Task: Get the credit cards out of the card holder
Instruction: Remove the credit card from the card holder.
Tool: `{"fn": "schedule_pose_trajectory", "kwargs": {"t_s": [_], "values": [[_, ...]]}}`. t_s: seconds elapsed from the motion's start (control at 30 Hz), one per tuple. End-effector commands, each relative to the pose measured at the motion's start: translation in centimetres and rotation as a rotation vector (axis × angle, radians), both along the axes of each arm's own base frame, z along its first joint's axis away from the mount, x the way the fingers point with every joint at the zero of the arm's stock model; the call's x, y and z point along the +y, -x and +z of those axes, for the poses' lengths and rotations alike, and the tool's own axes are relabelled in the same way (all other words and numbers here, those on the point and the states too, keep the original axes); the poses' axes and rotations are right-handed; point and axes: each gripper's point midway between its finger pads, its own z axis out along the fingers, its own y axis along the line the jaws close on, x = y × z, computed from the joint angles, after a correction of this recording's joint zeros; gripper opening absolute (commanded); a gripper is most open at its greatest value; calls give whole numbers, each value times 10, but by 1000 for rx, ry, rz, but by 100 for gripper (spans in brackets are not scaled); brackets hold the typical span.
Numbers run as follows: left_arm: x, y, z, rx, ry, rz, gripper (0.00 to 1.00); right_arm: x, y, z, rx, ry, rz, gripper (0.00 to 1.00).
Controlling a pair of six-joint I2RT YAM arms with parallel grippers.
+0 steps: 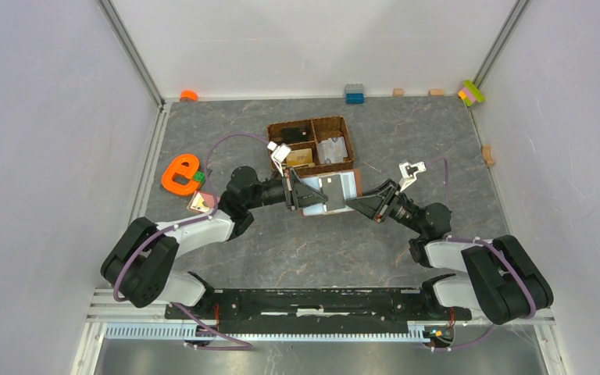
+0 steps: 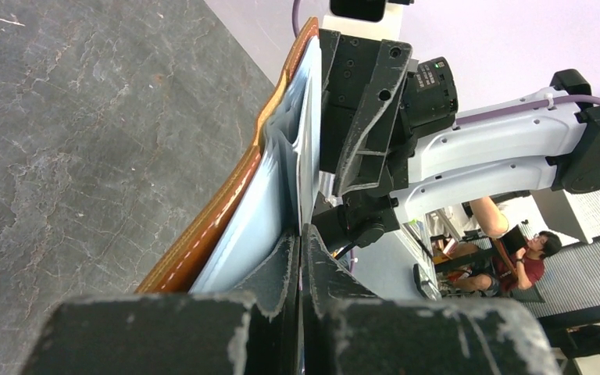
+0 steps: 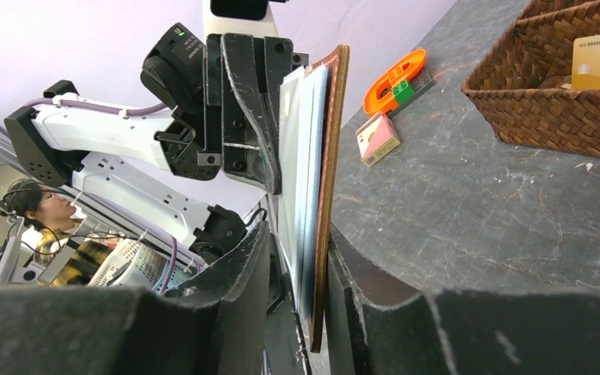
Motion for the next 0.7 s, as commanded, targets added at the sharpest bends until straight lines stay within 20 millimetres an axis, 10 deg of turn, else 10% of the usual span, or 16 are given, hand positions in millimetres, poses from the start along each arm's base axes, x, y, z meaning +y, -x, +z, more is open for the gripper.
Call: {"fn": "schedule_pose_trajectory", "kwargs": {"t_s": [0.0, 0.23, 0.47, 0.67], "values": [[-4, 4, 20, -42, 49, -35, 2, 3, 0, 6, -54, 4, 13, 30], [-2, 6, 24, -58, 61, -34, 12, 4, -8, -7, -9, 44, 0, 1], [1, 14, 35, -96, 106, -50, 20, 4, -7, -7, 2, 32, 8, 0], [1, 15, 38, -102, 118, -57, 4, 4, -5, -4, 3, 15, 17, 0]]}}
